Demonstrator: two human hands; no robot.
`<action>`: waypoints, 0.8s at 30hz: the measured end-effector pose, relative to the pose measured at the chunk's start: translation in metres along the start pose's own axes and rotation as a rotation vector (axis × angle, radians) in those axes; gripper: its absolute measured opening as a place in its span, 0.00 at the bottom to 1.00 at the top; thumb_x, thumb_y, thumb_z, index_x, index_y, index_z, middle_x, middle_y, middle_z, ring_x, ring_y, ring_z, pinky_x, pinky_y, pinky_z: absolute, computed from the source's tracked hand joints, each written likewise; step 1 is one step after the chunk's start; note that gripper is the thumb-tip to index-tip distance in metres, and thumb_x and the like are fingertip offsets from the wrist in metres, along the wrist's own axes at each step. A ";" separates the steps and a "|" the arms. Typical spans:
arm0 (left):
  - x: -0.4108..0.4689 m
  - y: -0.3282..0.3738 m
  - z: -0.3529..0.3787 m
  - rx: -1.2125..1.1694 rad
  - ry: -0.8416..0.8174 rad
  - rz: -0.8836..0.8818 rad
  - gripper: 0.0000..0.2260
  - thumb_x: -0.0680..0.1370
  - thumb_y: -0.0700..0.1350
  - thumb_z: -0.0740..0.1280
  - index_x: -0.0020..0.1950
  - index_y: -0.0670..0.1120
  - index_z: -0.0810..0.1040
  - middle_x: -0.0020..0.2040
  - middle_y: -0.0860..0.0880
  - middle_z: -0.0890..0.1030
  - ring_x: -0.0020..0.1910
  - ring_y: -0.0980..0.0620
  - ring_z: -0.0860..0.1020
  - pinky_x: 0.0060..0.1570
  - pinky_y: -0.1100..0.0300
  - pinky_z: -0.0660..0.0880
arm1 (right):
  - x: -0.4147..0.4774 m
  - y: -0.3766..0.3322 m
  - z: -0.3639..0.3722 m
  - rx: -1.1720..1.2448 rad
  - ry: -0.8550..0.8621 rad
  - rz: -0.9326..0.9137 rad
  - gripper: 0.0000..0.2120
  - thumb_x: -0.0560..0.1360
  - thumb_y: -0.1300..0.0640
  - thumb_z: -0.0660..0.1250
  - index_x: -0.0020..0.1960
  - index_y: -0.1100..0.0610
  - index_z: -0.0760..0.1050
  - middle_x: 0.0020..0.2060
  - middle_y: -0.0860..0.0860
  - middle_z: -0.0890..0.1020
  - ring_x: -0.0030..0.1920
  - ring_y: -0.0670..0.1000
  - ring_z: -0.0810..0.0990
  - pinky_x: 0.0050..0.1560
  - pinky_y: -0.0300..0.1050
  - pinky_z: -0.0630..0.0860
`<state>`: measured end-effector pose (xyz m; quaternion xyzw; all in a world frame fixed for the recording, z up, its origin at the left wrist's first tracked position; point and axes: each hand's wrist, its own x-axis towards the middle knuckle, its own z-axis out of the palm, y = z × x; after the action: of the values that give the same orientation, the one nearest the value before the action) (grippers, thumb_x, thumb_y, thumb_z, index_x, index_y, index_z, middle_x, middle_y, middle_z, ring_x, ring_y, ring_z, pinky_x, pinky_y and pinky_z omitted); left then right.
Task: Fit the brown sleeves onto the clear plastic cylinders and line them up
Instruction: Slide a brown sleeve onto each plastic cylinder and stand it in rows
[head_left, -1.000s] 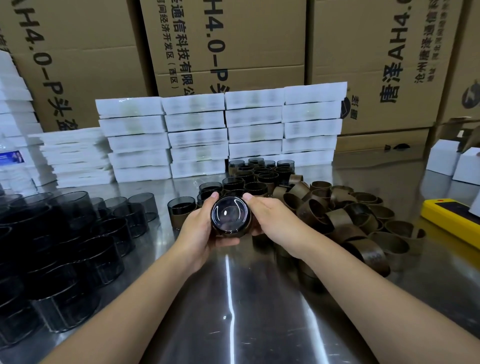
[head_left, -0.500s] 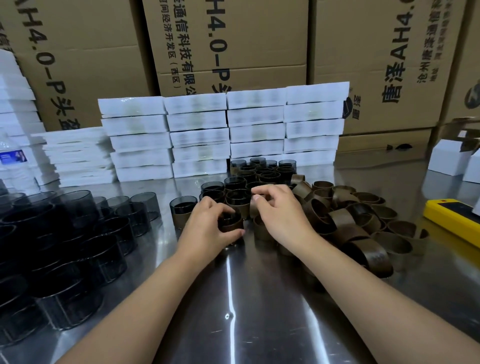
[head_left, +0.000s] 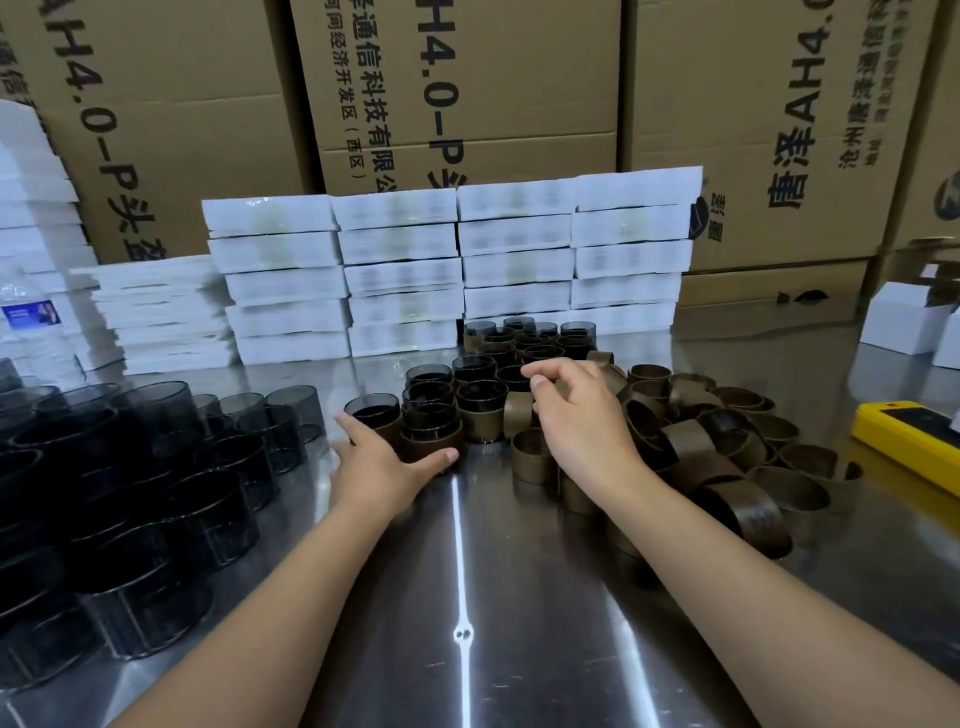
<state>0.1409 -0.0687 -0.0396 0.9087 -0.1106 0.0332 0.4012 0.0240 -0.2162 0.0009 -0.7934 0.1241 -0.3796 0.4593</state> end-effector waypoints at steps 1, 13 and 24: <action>0.002 -0.002 0.000 -0.024 -0.014 -0.007 0.60 0.67 0.62 0.75 0.76 0.40 0.33 0.79 0.40 0.50 0.75 0.39 0.59 0.70 0.48 0.62 | 0.000 0.000 0.000 -0.001 0.001 -0.002 0.08 0.80 0.57 0.59 0.49 0.46 0.75 0.54 0.47 0.71 0.52 0.47 0.76 0.53 0.36 0.69; 0.016 -0.010 -0.003 -0.076 0.205 -0.003 0.18 0.71 0.51 0.75 0.50 0.46 0.69 0.55 0.44 0.78 0.55 0.43 0.75 0.47 0.54 0.70 | 0.000 0.001 -0.001 -0.026 -0.003 -0.012 0.07 0.79 0.56 0.59 0.48 0.47 0.75 0.52 0.47 0.71 0.38 0.34 0.73 0.39 0.20 0.65; 0.012 -0.009 0.002 -0.147 -0.143 0.124 0.20 0.78 0.50 0.65 0.70 0.54 0.72 0.68 0.52 0.75 0.67 0.51 0.72 0.66 0.58 0.67 | -0.003 -0.002 -0.002 -0.058 -0.038 -0.012 0.07 0.80 0.54 0.59 0.50 0.45 0.74 0.52 0.46 0.71 0.38 0.36 0.72 0.40 0.23 0.66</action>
<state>0.1547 -0.0663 -0.0450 0.8684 -0.1970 -0.0152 0.4548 0.0201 -0.2148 0.0015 -0.8143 0.1215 -0.3633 0.4360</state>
